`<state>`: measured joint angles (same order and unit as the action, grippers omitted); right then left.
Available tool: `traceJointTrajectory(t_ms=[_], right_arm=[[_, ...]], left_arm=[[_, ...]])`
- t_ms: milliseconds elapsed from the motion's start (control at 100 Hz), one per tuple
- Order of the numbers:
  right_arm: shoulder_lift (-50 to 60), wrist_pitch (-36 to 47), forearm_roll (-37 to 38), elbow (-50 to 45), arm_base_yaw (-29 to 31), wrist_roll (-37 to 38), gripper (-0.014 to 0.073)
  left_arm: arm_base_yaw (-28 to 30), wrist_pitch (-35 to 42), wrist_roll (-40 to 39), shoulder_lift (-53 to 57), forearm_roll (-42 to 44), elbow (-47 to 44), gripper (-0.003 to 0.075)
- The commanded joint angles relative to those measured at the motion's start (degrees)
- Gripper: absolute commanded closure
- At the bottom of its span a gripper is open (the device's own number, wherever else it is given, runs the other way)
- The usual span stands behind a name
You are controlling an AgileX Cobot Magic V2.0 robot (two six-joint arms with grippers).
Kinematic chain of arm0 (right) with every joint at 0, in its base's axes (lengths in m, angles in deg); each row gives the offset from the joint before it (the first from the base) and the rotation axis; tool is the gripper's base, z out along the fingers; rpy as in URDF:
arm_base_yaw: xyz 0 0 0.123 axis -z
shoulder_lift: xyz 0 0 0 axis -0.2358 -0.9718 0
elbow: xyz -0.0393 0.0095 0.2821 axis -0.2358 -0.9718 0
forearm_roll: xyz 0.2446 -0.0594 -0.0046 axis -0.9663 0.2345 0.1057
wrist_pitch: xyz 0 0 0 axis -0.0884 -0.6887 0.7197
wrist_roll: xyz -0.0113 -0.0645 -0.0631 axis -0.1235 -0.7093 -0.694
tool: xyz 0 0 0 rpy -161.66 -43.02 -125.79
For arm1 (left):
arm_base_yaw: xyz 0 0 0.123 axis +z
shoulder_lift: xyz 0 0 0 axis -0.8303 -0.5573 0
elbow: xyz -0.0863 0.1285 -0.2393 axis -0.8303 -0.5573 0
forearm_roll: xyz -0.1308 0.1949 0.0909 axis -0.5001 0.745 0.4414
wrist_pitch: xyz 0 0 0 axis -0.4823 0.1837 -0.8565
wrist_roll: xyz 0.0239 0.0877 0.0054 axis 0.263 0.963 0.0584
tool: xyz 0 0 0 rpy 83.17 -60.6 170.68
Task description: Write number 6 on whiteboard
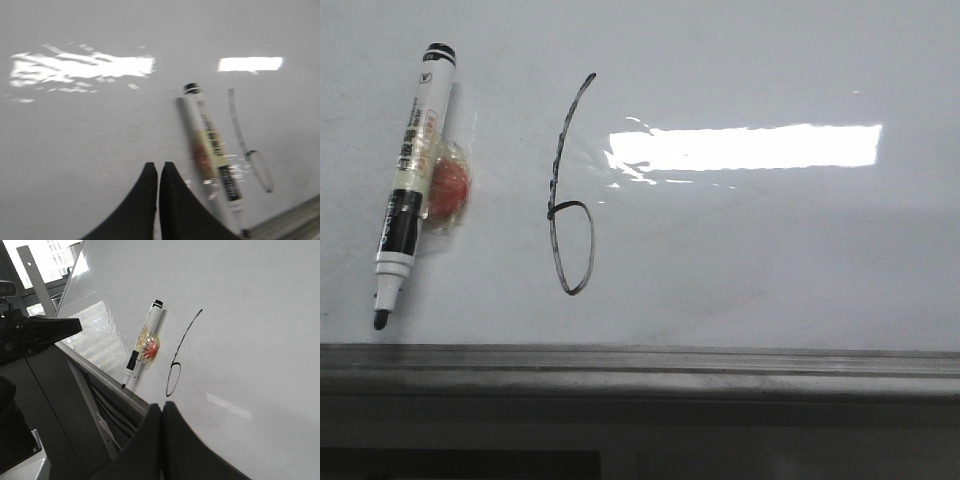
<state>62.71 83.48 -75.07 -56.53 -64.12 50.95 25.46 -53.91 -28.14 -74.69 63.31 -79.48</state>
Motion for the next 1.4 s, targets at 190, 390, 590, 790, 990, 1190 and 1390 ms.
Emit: traceJointTrajectory(t_ms=[190,390,590,790,990,1190,1390], right_arm=[[-0.4,4.1,0.1,1.6,0.4,-0.5,0.0665],[-0.4,4.0,0.1,1.6,0.2,-0.5,0.0665],[-0.4,4.1,0.1,1.6,0.2,-0.5,0.0665],[-0.4,4.1,0.1,1.6,0.2,-0.5,0.0665],[-0.4,4.1,0.1,1.6,0.2,-0.5,0.0665],[-0.4,4.1,0.1,1.6,0.2,-0.5,0.0665],[-0.4,4.1,0.1,1.6,0.2,-0.5,0.0665]], left_arm=[[18.6,4.0,0.1,7.5,2.2,-5.0,0.0739],[28.0,1.6,0.1,11.9,2.6,-7.2,0.0739],[29.2,-11.4,-0.7,11.9,5.5,-7.2,0.0739],[29.2,-14.3,-0.9,11.9,6.7,-7.2,0.0739],[29.2,-14.3,-0.9,11.9,6.7,-7.2,0.0739],[29.2,-14.3,-0.9,11.9,6.7,-7.2,0.0739],[29.2,-14.3,-0.9,11.9,6.7,-7.2,0.0739]])
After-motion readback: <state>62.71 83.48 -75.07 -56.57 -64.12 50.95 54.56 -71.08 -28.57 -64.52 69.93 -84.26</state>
